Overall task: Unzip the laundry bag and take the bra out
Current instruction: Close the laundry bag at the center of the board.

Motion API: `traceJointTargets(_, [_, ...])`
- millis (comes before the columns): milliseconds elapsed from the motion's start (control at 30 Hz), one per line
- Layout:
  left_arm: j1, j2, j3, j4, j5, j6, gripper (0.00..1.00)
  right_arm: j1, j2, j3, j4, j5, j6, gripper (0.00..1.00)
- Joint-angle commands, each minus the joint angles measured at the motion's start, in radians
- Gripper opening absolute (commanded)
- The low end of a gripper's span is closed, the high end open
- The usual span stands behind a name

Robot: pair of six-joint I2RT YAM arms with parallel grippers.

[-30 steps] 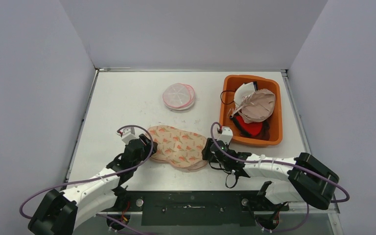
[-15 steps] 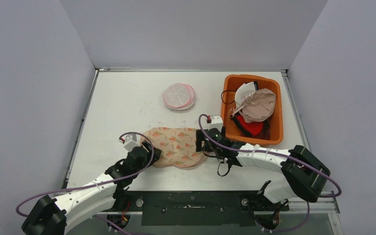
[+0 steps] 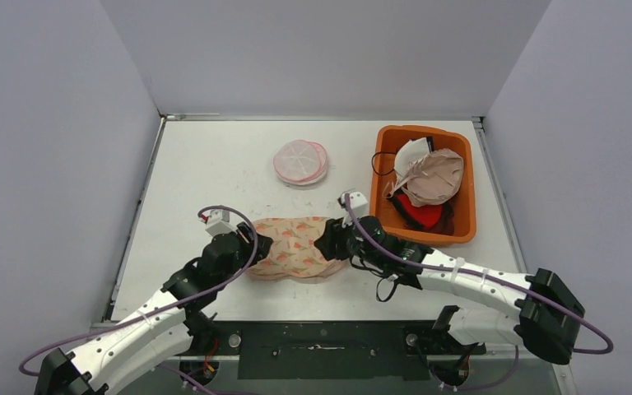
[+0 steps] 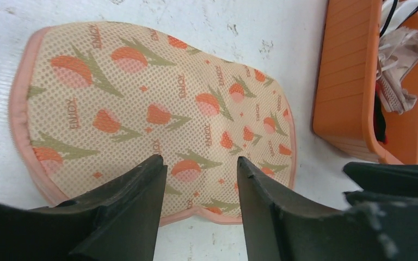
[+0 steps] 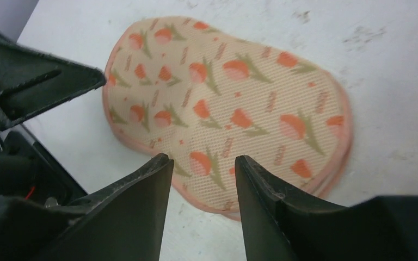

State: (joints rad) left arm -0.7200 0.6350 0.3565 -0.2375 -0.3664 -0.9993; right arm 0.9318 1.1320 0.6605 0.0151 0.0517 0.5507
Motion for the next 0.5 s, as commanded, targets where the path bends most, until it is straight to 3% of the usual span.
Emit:
traceJointTargets(0, [0.017, 0.078, -0.009, 0.176, 0.103, 0.064, 0.42, 0.085, 0.095, -0.023, 0.149, -0.072, 0.020, 0.43])
traceJointTargets(33, [0.022, 0.106, -0.022, 0.203, 0.113, 0.067, 0.35, 0.092, 0.112, -0.032, 0.158, -0.058, 0.020, 0.41])
traceJointTargets(133, [0.050, 0.161, -0.058, 0.224, 0.115, 0.057, 0.27, 0.089, 0.144, -0.069, 0.182, -0.055, 0.027, 0.37])
traceJointTargets(467, [0.151, 0.175, -0.193, 0.276, 0.092, 0.036, 0.25, 0.084, 0.163, -0.212, 0.202, 0.002, 0.023, 0.29])
